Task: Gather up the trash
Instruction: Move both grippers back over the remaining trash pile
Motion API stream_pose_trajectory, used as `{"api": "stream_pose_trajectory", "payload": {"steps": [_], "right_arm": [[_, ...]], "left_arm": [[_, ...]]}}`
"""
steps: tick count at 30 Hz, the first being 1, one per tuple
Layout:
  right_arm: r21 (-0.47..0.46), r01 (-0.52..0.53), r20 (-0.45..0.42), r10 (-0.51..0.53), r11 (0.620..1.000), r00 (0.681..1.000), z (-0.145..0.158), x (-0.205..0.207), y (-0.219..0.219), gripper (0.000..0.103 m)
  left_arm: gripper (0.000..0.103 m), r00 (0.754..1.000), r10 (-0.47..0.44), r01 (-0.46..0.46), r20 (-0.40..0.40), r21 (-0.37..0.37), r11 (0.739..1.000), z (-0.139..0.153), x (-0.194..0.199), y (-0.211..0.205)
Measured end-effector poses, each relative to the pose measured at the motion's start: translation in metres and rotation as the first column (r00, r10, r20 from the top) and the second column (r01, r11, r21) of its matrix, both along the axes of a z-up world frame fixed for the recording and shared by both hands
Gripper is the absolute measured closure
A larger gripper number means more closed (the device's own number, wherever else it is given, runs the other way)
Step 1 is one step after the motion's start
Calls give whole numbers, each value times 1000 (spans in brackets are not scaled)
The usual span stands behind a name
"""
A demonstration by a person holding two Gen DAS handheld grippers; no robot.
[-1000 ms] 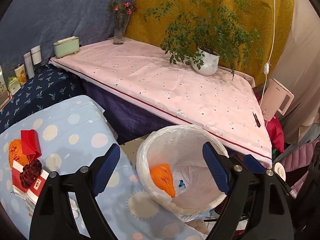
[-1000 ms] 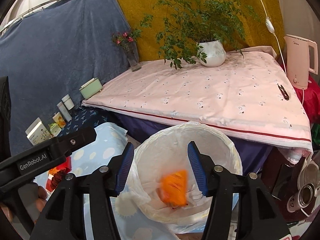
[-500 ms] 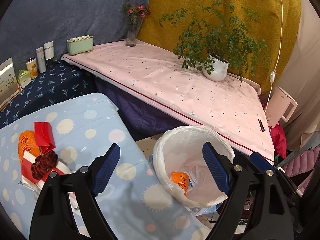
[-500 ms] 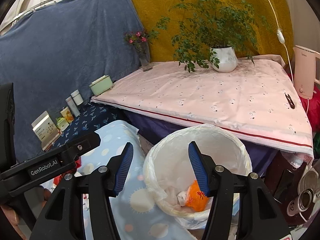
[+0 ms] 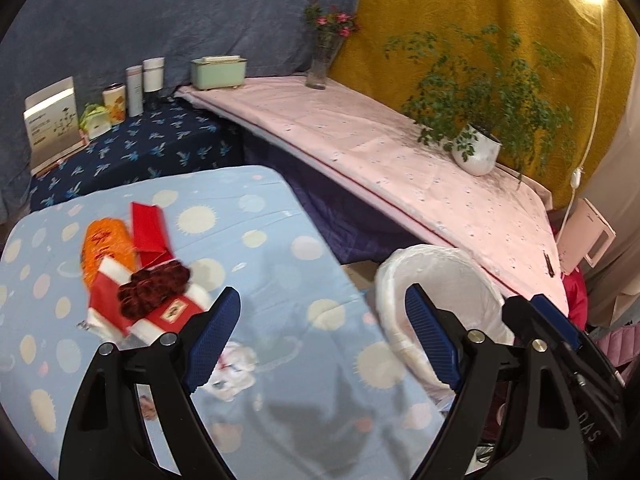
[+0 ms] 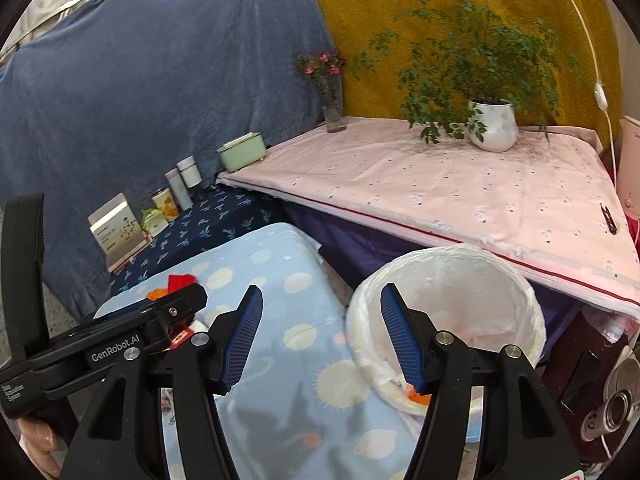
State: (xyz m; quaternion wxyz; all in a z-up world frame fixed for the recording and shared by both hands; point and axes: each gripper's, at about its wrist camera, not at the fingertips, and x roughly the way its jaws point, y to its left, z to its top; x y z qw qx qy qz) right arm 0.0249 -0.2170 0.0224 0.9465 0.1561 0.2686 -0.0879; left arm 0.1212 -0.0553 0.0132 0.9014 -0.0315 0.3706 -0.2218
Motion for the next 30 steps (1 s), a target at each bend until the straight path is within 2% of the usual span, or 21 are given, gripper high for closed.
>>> {"api": "stream_pose_trajectory", "payload": {"steps": [8, 16, 26, 30], "right_arm": [[-5, -93, -33, 93, 996, 995, -9, 14, 44, 43], [-13, -182, -76, 181, 983, 981, -23, 27, 89, 43], [0, -289, -157, 286, 957, 945, -54, 43, 144, 43], [13, -312, -185, 309, 950, 933, -67, 47, 157, 43]], "left_arm": [[20, 992, 123, -122, -35, 23, 992, -21, 4, 64], [20, 972, 217, -213, -86, 52, 976, -47, 3, 123], [20, 949, 273, -255, -157, 124, 959, -89, -3, 170], [24, 939, 279, -253, -200, 146, 956, -109, 0, 177]]}}
